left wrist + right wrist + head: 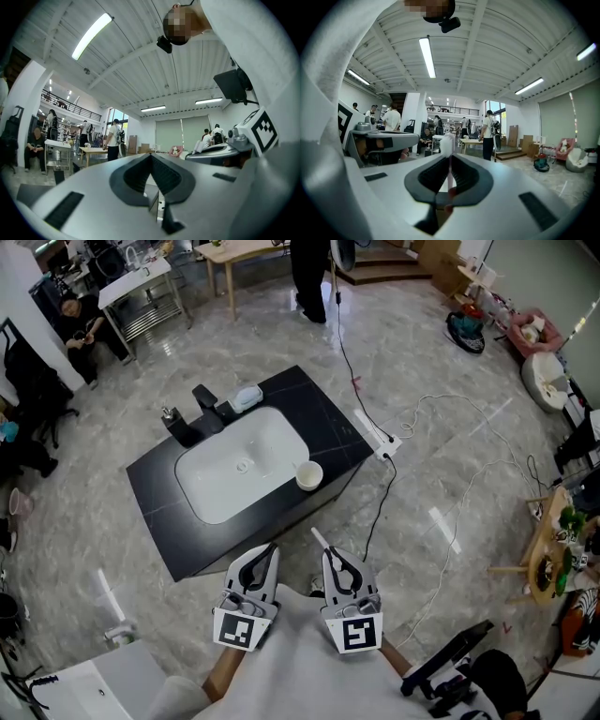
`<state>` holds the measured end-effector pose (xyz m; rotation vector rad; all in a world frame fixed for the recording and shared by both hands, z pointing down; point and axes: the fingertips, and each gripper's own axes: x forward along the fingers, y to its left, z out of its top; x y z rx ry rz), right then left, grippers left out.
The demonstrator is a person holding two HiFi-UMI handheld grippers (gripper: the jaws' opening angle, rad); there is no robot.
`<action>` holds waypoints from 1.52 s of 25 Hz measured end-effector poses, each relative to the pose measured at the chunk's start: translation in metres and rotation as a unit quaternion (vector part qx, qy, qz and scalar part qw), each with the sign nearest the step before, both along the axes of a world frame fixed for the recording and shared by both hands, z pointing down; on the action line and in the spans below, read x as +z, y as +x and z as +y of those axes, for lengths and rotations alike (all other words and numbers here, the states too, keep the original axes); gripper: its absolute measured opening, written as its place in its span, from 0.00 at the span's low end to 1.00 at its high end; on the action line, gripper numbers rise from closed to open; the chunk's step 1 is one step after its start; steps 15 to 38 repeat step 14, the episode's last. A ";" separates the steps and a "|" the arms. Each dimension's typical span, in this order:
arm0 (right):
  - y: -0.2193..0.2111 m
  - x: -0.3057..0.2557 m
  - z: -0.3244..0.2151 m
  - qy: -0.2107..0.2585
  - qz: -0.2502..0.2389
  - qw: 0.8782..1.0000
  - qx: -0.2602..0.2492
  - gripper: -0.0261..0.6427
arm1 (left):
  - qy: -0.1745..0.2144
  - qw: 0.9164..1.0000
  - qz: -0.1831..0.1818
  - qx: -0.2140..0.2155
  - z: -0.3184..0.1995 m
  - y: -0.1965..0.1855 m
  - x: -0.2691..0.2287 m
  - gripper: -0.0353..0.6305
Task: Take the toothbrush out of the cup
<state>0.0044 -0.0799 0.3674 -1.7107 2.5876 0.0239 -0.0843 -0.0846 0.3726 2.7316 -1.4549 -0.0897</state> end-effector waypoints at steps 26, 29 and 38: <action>0.002 0.000 0.000 0.003 -0.002 1.000 0.003 0.08 | -0.001 1.000 -0.001 0.005 0.001 0.004 0.002 0.05; 0.002 0.000 0.000 0.003 -0.002 1.000 0.003 0.08 | -0.001 1.000 -0.001 0.005 0.001 0.004 0.002 0.05; 0.002 0.000 0.000 0.003 -0.002 1.000 0.003 0.08 | -0.001 1.000 -0.001 0.005 0.001 0.004 0.002 0.05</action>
